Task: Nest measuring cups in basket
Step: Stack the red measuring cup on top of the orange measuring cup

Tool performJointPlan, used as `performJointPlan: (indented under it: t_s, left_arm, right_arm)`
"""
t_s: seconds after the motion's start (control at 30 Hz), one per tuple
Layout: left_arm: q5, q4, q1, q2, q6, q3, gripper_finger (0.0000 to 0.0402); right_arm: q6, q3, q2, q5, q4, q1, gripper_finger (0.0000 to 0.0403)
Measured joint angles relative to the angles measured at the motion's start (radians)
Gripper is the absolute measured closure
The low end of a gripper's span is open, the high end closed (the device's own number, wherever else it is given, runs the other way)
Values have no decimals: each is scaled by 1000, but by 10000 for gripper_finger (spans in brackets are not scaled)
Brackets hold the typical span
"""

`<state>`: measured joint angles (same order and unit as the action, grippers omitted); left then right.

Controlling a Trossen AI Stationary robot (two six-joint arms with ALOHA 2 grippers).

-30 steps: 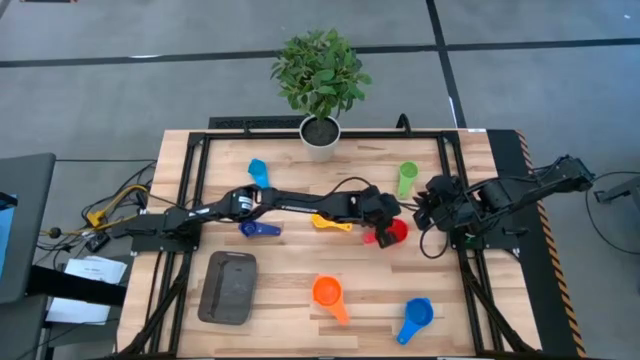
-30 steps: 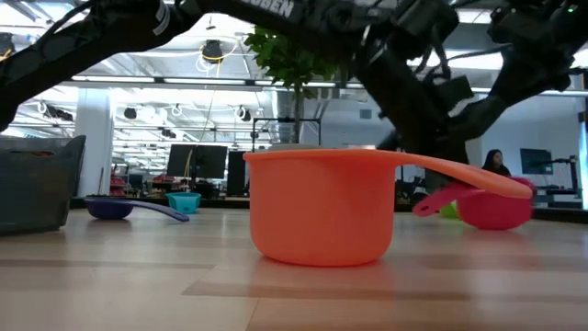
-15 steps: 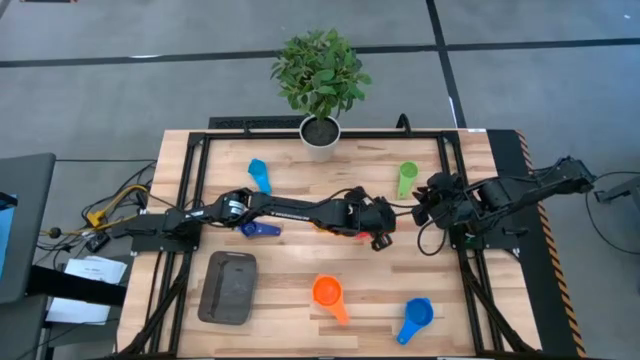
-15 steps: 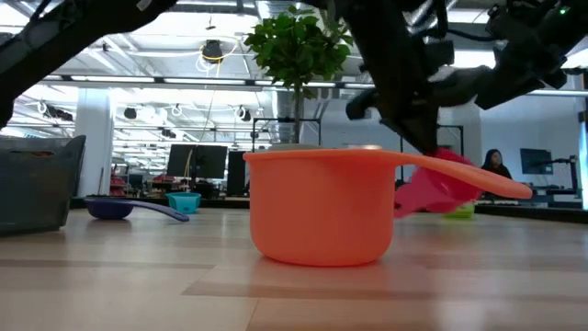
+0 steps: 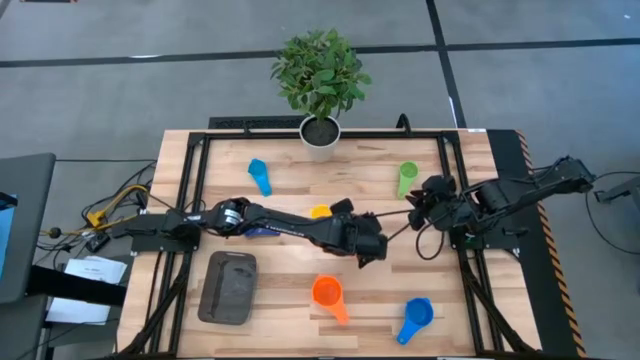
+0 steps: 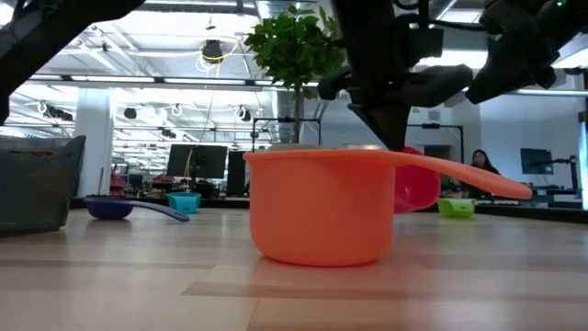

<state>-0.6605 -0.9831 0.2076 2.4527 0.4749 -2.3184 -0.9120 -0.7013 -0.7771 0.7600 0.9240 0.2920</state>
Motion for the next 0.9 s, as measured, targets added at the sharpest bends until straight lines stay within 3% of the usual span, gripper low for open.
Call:
performJointPlan:
  t_s: [0.43, 0.63, 0.9]
  left_arm:
    - [-170, -271, 89, -10, 254, -1, 401]
    - [-194, -269, 86, -60, 253, 0, 401]
    - [-170, -294, 67, -93, 193, 0, 401]
  right_arm:
    - [154, 0, -153, -12, -236, 11, 282]
    - [211, 1, -154, 12, -357, 8, 282]
    - [277, 1, -53, 90, -400, 15, 298]
